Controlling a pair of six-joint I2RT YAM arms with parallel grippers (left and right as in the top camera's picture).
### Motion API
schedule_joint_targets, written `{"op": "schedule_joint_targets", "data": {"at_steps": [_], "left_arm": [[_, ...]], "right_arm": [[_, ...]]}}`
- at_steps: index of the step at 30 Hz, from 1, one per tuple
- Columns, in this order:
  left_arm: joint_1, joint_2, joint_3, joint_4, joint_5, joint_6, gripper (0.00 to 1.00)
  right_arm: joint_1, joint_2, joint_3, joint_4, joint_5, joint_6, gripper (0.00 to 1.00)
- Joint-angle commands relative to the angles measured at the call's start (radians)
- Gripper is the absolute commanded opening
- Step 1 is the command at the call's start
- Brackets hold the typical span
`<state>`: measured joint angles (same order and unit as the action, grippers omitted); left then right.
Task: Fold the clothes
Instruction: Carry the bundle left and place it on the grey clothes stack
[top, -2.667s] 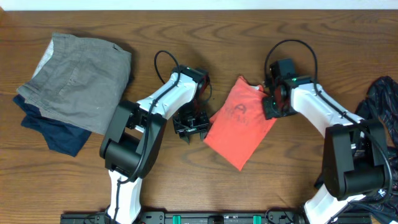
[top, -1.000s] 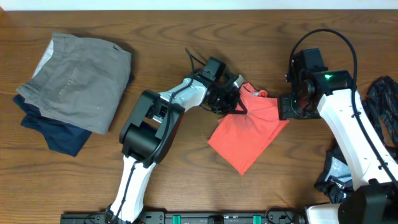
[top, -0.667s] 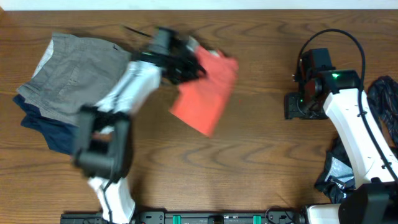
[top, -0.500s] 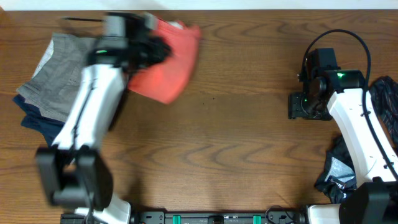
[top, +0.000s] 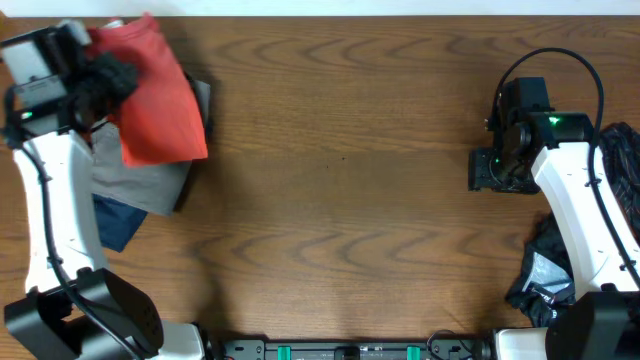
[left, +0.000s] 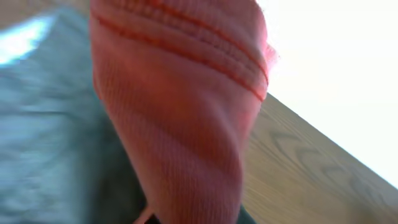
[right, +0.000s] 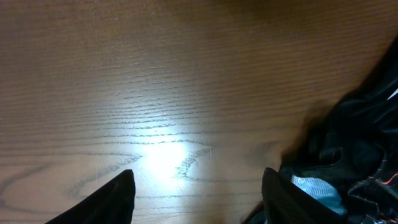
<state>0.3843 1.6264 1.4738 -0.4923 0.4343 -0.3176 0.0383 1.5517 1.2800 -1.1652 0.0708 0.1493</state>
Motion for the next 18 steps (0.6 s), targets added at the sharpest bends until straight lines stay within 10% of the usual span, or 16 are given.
{"op": "schedule_joint_targets", "data": {"at_steps": [1, 2, 5, 18], "left_arm": [[0.058, 0.019, 0.003, 0.007, -0.072, -0.001, 0.06], [0.074, 0.022, 0.003, 0.006, -0.083, -0.001, 0.13], [0.11, 0.026, 0.003, 0.005, -0.084, -0.001, 0.95], [0.074, 0.025, 0.003, -0.051, 0.162, -0.001, 0.98]], "right_arm": [[-0.007, -0.003, 0.007, -0.002, 0.004, 0.011, 0.63], [-0.007, -0.003, 0.007, -0.002, 0.004, 0.011, 0.63], [-0.007, -0.003, 0.007, -0.002, 0.004, 0.011, 0.63], [-0.007, -0.003, 0.007, -0.001, 0.0, 0.064, 0.67]]}}
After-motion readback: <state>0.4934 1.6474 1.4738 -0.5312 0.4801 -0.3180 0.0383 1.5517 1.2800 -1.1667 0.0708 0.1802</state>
